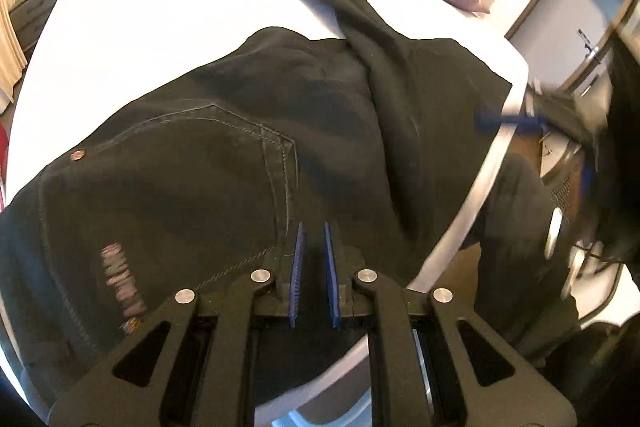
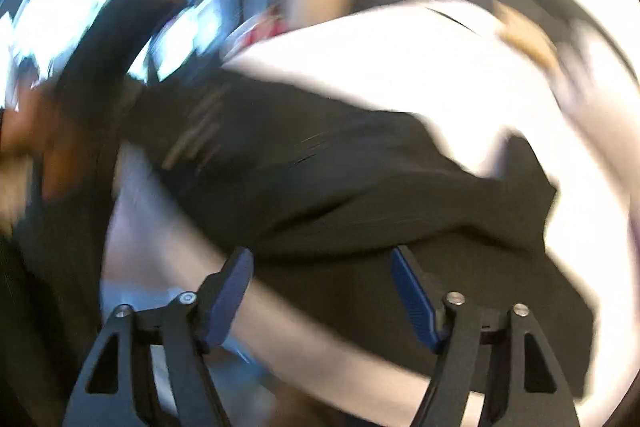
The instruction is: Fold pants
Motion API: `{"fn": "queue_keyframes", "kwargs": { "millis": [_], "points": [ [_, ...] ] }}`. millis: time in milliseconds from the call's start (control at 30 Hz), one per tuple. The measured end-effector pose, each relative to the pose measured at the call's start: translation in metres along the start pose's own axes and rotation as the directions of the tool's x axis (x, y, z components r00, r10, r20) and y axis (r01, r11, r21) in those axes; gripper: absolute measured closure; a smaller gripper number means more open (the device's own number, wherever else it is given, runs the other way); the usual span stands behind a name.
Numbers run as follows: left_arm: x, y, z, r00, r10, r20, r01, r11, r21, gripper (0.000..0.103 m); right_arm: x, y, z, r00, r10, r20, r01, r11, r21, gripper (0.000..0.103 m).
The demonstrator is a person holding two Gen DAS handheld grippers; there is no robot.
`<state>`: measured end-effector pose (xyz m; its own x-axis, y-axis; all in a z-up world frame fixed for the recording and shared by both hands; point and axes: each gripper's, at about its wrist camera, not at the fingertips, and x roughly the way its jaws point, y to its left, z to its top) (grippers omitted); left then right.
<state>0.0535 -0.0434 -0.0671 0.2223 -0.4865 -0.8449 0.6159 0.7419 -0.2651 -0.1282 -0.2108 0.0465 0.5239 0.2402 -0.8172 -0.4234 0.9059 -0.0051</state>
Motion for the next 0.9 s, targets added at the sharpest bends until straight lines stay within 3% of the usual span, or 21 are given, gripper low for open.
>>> {"fn": "queue_keyframes", "kwargs": {
  "millis": [67,167,267,333,433,533,633,800,833,900],
  "points": [
    [0.021,0.007,-0.005,0.998,-0.012,-0.055,0.01,0.999,-0.04,0.093,-0.004,-0.051,0.018,0.998,-0.008,0.056,-0.003,0.981,0.192,0.032],
    [0.024,0.018,-0.011,0.998,-0.061,-0.016,0.059,0.992,-0.111,0.093,-0.005,-0.117,0.043,0.989,-0.069,0.132,0.013,0.921,0.39,0.032],
    [0.02,0.029,-0.019,0.995,-0.1,0.004,0.1,0.982,-0.159,0.093,0.019,-0.179,0.073,0.983,-0.157,0.098,0.079,0.833,0.548,0.032],
    [0.018,0.033,-0.024,0.994,-0.112,0.008,0.112,0.979,-0.173,0.093,0.045,-0.203,0.092,0.982,-0.185,0.033,0.132,0.803,0.581,0.032],
    [0.016,0.038,-0.026,0.993,-0.12,0.006,0.119,0.977,-0.178,0.093,0.078,-0.218,0.118,0.974,-0.219,-0.048,0.207,0.795,0.571,0.032],
    [0.018,0.042,-0.028,0.991,-0.133,0.007,0.132,0.972,-0.195,0.093,0.121,-0.217,0.15,0.946,-0.295,-0.134,0.323,0.819,0.475,0.032],
    [0.018,0.045,-0.03,0.991,-0.134,0.005,0.133,0.971,-0.198,0.093,0.152,-0.204,0.162,0.924,-0.331,-0.191,0.381,0.837,0.392,0.032],
    [0.029,0.048,-0.023,0.989,-0.149,0.001,0.146,0.968,-0.205,0.093,0.207,-0.212,0.158,0.814,-0.457,-0.359,0.555,0.796,0.243,0.032],
    [0.03,0.049,-0.022,0.989,-0.149,0.001,0.146,0.968,-0.205,0.093,0.212,-0.214,0.155,0.804,-0.465,-0.371,0.568,0.785,0.247,0.032],
    [0.03,0.051,-0.023,0.989,-0.148,0.003,0.146,0.968,-0.203,0.093,0.213,-0.221,0.148,0.82,-0.436,-0.372,0.549,0.783,0.292,0.037]
  ]
}}
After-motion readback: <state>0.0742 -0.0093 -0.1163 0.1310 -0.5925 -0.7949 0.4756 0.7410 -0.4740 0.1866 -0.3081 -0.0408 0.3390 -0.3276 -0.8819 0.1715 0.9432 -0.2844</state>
